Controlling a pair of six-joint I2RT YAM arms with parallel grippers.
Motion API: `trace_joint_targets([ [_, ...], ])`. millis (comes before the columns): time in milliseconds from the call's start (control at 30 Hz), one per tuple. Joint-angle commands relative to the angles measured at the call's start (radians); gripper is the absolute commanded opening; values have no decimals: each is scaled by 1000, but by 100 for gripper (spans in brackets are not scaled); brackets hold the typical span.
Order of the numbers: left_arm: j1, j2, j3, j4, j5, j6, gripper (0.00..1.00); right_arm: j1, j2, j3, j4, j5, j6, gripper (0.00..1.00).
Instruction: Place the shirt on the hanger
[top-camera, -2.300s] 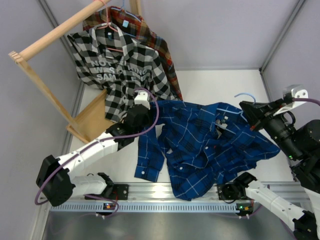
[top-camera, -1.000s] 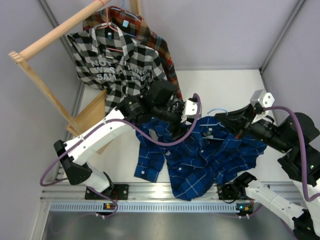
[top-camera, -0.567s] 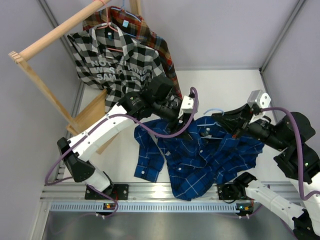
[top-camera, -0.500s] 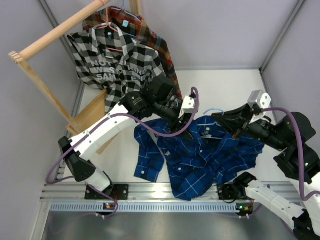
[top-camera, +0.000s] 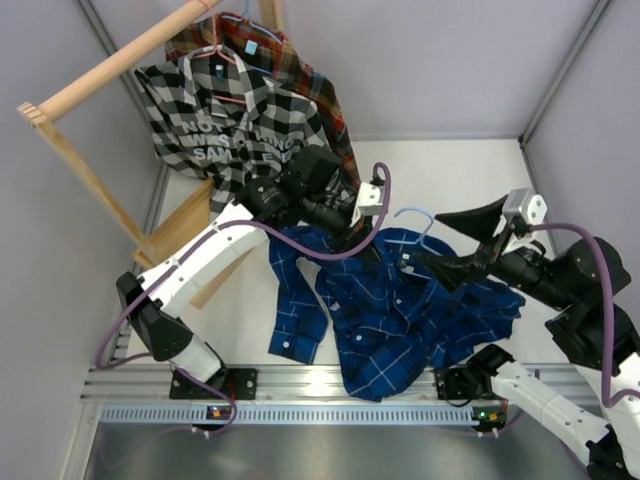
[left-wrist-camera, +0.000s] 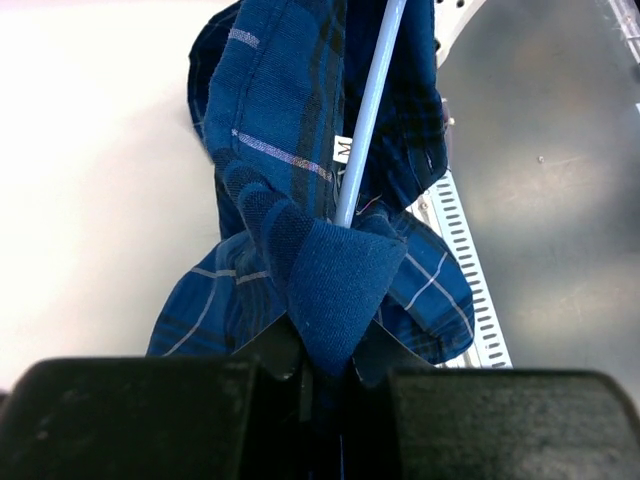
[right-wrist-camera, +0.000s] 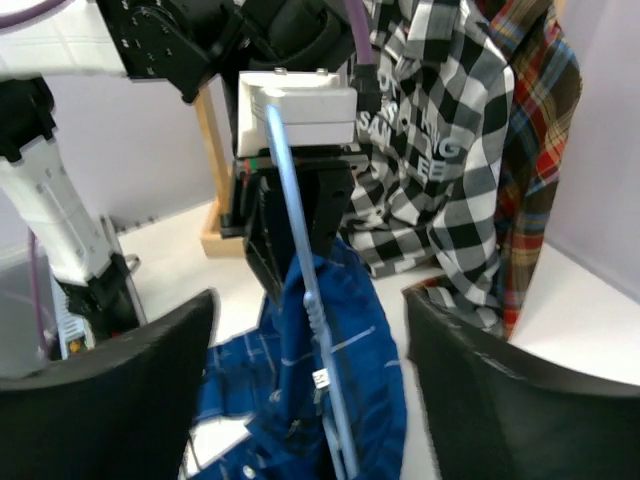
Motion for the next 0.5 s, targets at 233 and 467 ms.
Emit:
trace_joint_targets([
  [233, 45, -126, 18, -157, 94, 120, 0, -1, -101, 130, -360, 17, -162, 88],
  [467, 42, -163, 5, -176, 125, 126, 0, 39, -41, 180, -500, 36, -251, 73],
])
